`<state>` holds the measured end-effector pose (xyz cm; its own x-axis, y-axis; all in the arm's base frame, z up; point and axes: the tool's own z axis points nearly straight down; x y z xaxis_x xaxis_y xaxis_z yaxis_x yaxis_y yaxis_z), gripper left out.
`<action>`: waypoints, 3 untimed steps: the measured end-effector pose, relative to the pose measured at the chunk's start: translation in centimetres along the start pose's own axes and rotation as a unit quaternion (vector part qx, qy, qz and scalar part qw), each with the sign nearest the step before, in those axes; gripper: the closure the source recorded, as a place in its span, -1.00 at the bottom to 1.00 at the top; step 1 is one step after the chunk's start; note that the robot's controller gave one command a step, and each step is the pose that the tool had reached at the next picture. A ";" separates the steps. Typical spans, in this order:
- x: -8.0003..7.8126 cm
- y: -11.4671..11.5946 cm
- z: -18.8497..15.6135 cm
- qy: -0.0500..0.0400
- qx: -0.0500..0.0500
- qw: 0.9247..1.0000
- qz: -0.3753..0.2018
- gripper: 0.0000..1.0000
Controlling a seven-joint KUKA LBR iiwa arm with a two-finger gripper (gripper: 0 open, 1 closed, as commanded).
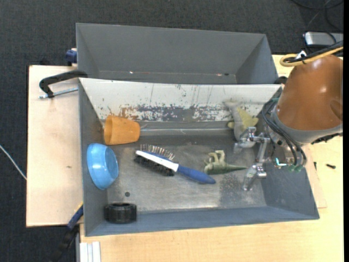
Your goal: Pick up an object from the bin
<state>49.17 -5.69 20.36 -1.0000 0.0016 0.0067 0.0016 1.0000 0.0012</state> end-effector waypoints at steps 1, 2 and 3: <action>-3.7 1.4 12.2 -0.003 0.000 0.992 -0.128 -1.00; -3.8 1.4 11.9 -0.005 0.001 0.992 -0.128 1.00; -6.4 -4.4 -9.2 -0.010 0.005 0.953 -0.302 1.00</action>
Offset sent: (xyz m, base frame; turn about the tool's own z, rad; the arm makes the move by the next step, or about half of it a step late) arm 0.0353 0.0130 -0.1204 -0.2567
